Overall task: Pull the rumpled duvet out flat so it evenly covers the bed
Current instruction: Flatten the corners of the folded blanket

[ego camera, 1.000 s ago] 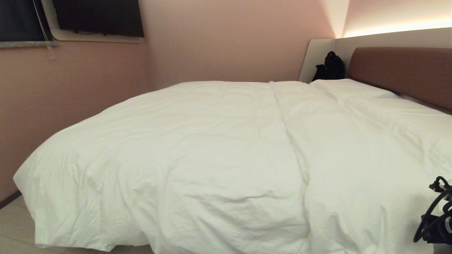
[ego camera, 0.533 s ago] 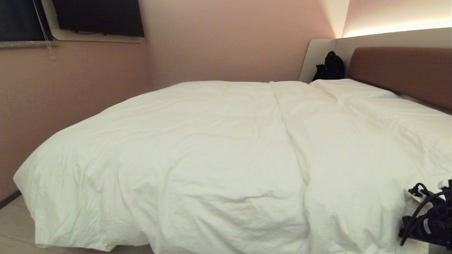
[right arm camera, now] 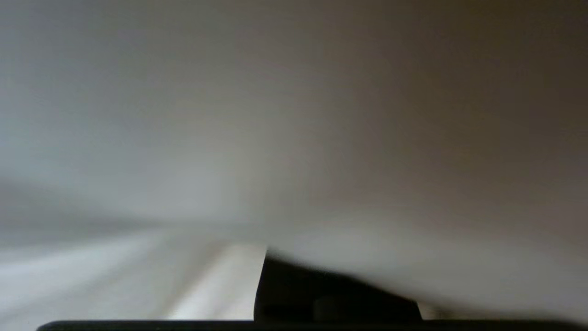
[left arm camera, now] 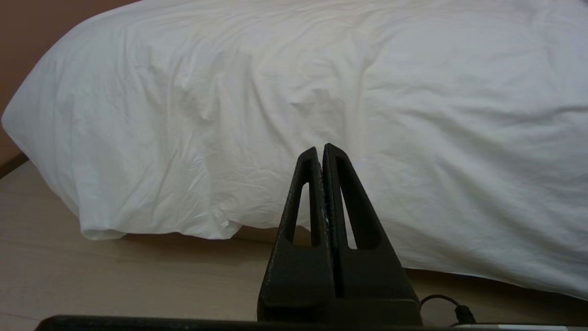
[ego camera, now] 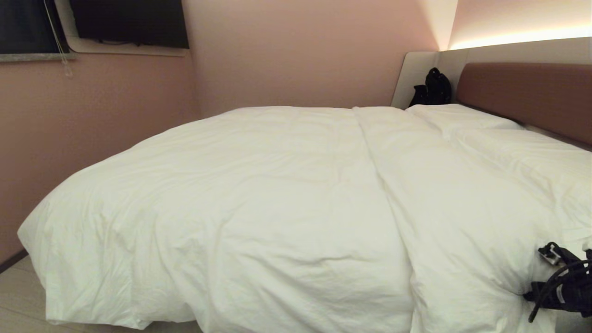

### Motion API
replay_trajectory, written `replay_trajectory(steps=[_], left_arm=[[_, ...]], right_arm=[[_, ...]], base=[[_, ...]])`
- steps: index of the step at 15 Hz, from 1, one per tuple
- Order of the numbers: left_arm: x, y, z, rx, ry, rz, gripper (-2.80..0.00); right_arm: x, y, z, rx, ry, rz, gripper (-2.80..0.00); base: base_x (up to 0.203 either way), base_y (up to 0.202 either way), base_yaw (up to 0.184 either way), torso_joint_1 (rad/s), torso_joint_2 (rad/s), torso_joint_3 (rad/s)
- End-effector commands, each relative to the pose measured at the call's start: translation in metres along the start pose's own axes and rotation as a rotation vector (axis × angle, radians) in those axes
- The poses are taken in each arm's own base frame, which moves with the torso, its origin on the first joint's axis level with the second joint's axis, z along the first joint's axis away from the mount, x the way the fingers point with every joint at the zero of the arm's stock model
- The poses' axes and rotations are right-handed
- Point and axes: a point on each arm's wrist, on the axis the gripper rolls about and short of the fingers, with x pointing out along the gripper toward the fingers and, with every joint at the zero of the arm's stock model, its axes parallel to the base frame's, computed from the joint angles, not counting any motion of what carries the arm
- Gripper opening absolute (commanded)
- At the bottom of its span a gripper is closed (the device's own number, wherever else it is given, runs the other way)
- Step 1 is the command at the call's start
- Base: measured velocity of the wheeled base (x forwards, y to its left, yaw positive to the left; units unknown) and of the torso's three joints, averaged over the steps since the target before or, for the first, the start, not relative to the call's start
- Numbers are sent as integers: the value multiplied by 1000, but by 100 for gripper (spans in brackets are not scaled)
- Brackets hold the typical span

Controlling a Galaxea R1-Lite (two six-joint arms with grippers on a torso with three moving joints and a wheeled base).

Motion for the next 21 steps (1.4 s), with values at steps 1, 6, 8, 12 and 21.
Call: replay_trajectory(steps=[1, 6, 8, 12, 21], left_arm=[[0, 0, 0, 0, 0, 0, -280], [0, 0, 0, 0, 0, 0, -280], [0, 0, 0, 0, 0, 0, -280], [0, 0, 0, 0, 0, 0, -280], [0, 0, 0, 0, 0, 0, -280]], right_arm=[[4, -8, -4, -64, -9, -28, -280], [-21, -11, -16, -99, -16, -39, -280], [-33, -3, -19, -111, -34, -7, -280], [-57, 18, -25, -141, -54, 26, -280], [-150, 78, 4, -54, -369, 29, -280]], base=[[0, 0, 0, 0, 0, 0], [0, 0, 0, 0, 0, 0], [0, 0, 0, 0, 0, 0], [0, 0, 0, 0, 0, 0], [0, 0, 0, 0, 0, 0]])
